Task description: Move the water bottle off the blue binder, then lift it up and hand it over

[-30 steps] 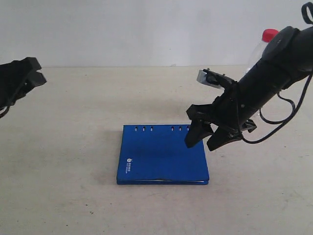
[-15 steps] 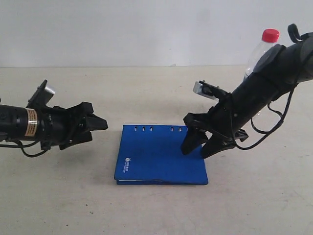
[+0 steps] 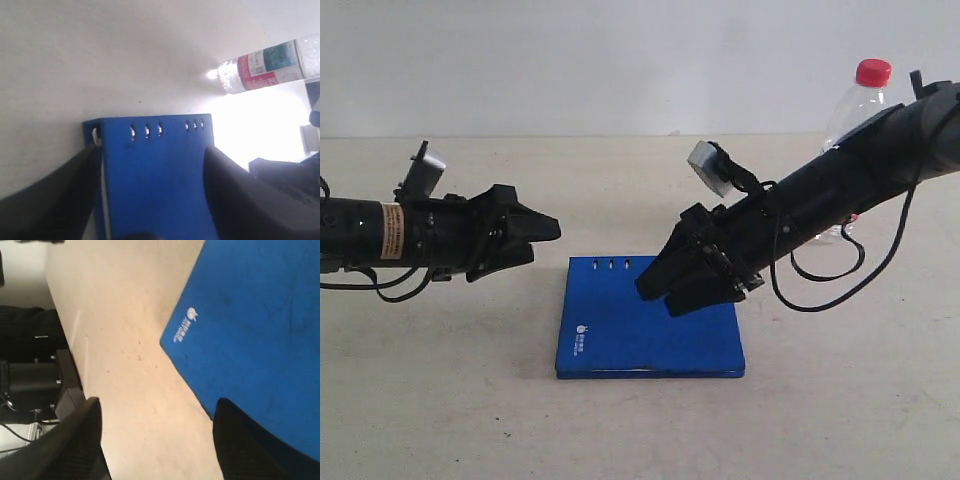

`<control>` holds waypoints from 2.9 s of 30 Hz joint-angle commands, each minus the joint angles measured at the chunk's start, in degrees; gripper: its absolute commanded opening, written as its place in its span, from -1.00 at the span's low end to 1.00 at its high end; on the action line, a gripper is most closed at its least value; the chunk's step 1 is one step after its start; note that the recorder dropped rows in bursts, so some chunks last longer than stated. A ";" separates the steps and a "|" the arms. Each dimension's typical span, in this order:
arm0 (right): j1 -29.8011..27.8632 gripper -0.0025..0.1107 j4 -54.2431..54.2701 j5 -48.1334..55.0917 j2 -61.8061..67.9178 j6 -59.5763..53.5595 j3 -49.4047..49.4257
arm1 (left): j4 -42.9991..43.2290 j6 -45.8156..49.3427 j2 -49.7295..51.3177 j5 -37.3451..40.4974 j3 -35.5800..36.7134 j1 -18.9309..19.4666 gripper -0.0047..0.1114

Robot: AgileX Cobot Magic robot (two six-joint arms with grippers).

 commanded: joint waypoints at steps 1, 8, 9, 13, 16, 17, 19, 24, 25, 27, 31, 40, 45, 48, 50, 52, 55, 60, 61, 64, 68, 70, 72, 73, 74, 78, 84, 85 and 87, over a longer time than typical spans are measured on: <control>-0.14 0.07 -8.70 -5.90 -1.52 4.94 0.03 | 7.78 -6.07 0.04 3.77 -0.92 -0.22 0.06; -1.18 0.07 -27.52 -14.15 -2.85 20.48 -0.61 | 17.84 -14.04 0.04 4.51 -0.97 -0.22 0.06; -1.43 0.07 -30.25 -14.62 -2.85 22.64 -0.69 | 17.69 -14.04 0.04 3.48 -1.07 -0.22 0.06; -2.33 0.07 -32.80 -15.68 -2.85 27.71 -0.87 | 17.69 -14.04 0.04 0.56 -1.48 -0.50 0.06; -2.33 0.07 -30.65 -16.13 -2.85 27.80 -0.87 | 17.81 -14.04 0.04 0.53 -1.48 -0.75 0.06; -2.33 0.07 -29.22 -15.82 -2.59 26.85 -0.87 | 17.56 -14.04 0.04 0.53 -1.48 -0.75 0.06; -2.33 0.07 -25.62 -14.62 -1.91 23.61 -0.87 | 16.26 -13.35 0.12 0.53 -1.48 -0.75 0.06; -2.33 0.07 -19.56 -10.98 1.22 21.16 -0.87 | 15.74 -13.22 0.12 0.44 -1.48 -0.75 0.06; -2.33 0.07 -19.44 -10.83 1.56 21.16 -0.87 | 15.97 -13.22 0.12 0.08 -1.48 -0.75 0.06; -2.33 0.07 -18.95 -10.74 1.72 19.36 -0.87 | 15.97 -13.22 0.12 -0.69 -1.48 -0.75 0.06; -2.33 0.07 -10.13 -7.12 1.72 8.78 -0.87 | 15.63 -12.56 0.12 -2.09 -1.48 -0.75 0.06; -2.33 0.07 0.79 0.69 1.72 1.85 -0.87 | 10.81 -6.16 0.12 -1.89 -1.48 -0.55 0.06; -2.22 0.07 0.84 0.69 1.72 1.85 -0.87 | 10.67 -6.17 0.12 -2.00 -1.48 -0.55 0.06; -1.84 0.07 0.84 -0.24 1.72 1.44 -0.87 | 10.79 -6.17 0.12 -2.56 -1.48 -0.55 0.03; -1.84 0.07 0.94 -0.24 1.72 0.05 -0.87 | 11.02 -6.17 0.12 -2.73 -1.48 -0.55 -0.13; -1.84 0.07 0.94 -0.09 1.72 -1.33 -0.96 | 11.78 -6.17 0.12 -2.73 -1.48 -0.55 -0.42; -2.18 0.07 -1.58 0.69 1.72 -1.37 -2.71 | 13.90 -4.25 0.12 -2.48 -1.48 -0.55 -0.84; -3.99 0.07 -13.88 0.69 0.14 2.65 -9.03 | 16.32 1.76 0.12 -2.59 -1.48 -0.55 -0.84; -4.40 0.07 -17.37 0.69 -0.70 3.78 -10.22 | 16.43 2.18 0.12 -2.59 -1.48 -0.51 -0.84; -6.21 0.07 -25.15 0.69 -3.45 7.78 -12.96 | 16.43 4.31 0.12 -3.88 -1.48 -0.51 -0.84; -8.56 0.07 -21.06 0.69 -6.27 10.88 -13.71 | 16.43 6.63 0.12 -6.31 -1.48 -0.51 -0.84; -8.56 0.07 -15.65 0.69 -6.81 10.88 -13.71 | 16.43 7.08 0.12 -3.57 -1.48 -0.51 -0.84; -7.38 0.07 -12.51 0.69 -6.81 11.00 -13.55 | 15.74 6.08 0.12 3.20 -1.48 -0.51 -0.80; -6.54 0.07 -12.65 0.69 -6.81 11.00 -13.55 | 15.28 4.51 0.12 6.62 -1.48 -0.51 -0.72; -5.80 0.07 -13.33 0.69 -6.69 11.00 -13.55 | 15.29 2.98 0.12 8.76 -1.48 -0.25 -0.62; -2.88 0.07 -17.18 0.69 -5.50 11.96 -13.55 | 15.55 -7.10 0.12 10.98 -1.48 1.47 0.03; -2.17 0.07 -17.95 0.69 -2.86 13.18 -13.55 | 15.92 -11.51 0.49 8.68 -1.48 1.33 0.26; -2.17 0.07 -18.10 0.69 -2.86 13.33 -13.55 | 15.92 -11.51 0.93 7.20 -1.48 1.33 0.25; -2.17 0.07 -18.10 0.69 -2.86 13.78 -13.55 | 15.92 -11.51 2.08 5.57 -1.48 1.33 0.23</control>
